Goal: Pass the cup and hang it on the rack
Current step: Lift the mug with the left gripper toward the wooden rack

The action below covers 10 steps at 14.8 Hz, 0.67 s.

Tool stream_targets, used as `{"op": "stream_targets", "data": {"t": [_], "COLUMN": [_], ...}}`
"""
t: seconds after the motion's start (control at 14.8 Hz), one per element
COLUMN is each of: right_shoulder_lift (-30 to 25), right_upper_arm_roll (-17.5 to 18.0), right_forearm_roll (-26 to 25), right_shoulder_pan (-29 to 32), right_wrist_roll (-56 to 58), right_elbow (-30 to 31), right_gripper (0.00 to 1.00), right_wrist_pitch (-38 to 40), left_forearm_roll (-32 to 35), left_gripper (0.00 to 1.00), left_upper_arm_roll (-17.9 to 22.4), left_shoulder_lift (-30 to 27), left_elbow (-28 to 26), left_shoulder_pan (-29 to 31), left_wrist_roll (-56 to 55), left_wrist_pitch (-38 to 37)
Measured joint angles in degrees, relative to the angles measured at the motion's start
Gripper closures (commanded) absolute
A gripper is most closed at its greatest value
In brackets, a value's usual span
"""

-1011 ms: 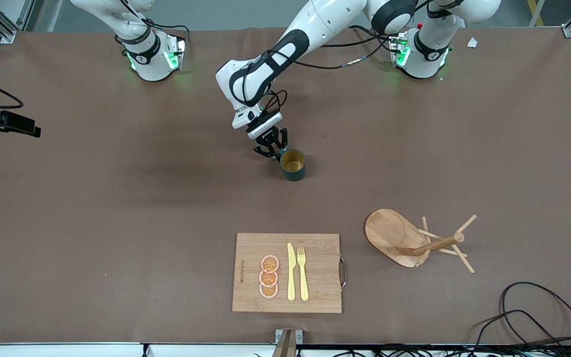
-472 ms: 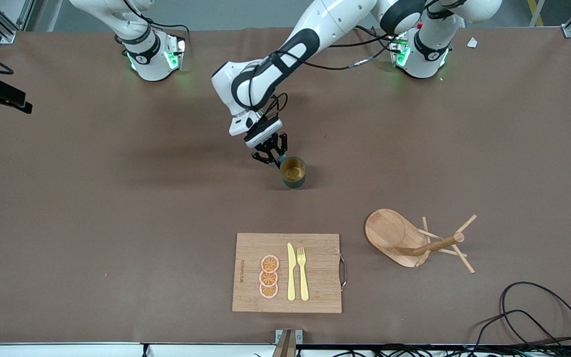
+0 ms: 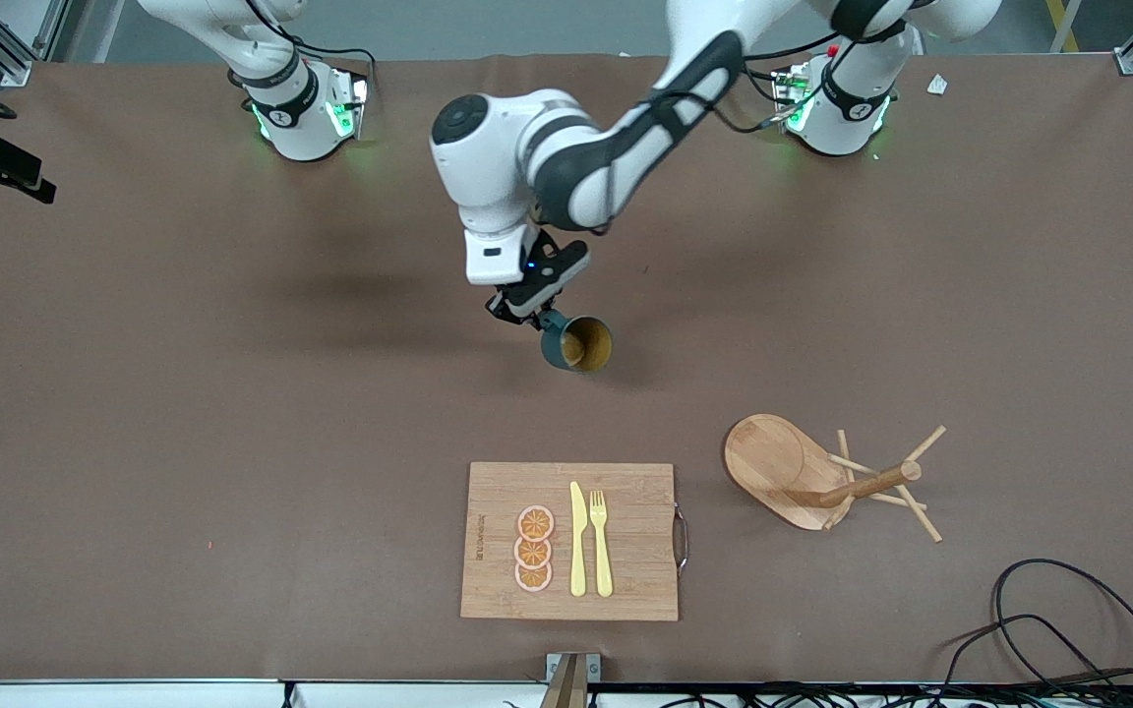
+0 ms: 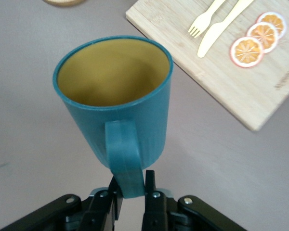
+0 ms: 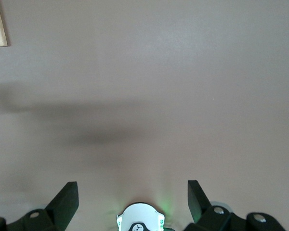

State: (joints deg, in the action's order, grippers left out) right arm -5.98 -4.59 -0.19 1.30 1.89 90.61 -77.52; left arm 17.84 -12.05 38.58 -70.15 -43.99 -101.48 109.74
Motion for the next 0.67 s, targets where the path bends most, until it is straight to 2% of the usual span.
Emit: {"op": "stream_targets", "data": {"t": [0.27,0.67], "right_shoulder_lift": [-0.1,-0.2], "right_upper_arm_roll": [0.0,-0.1], "right_forearm_roll": [0.0,0.0], "right_shoulder_pan": [0.0,0.0], "right_wrist_roll": [-0.3,-0.4], "right_elbow": [0.0,0.0], "right_gripper": [0.00,0.00], "right_wrist_pitch": [-0.1,-0.8], "left_forearm_roll": [-19.3,-46.5], "left_gripper": [1.00,1.00], "left_upper_arm_roll": [-0.1,-0.2], "left_shoulder_lift": [-6.9,-10.2], "left_elbow": [-0.1,-0.5], "left_shoulder_pan": [10.0,23.9], "left_wrist_roll": [12.0,27.3], "left_wrist_pitch": [0.0,-0.6]}}
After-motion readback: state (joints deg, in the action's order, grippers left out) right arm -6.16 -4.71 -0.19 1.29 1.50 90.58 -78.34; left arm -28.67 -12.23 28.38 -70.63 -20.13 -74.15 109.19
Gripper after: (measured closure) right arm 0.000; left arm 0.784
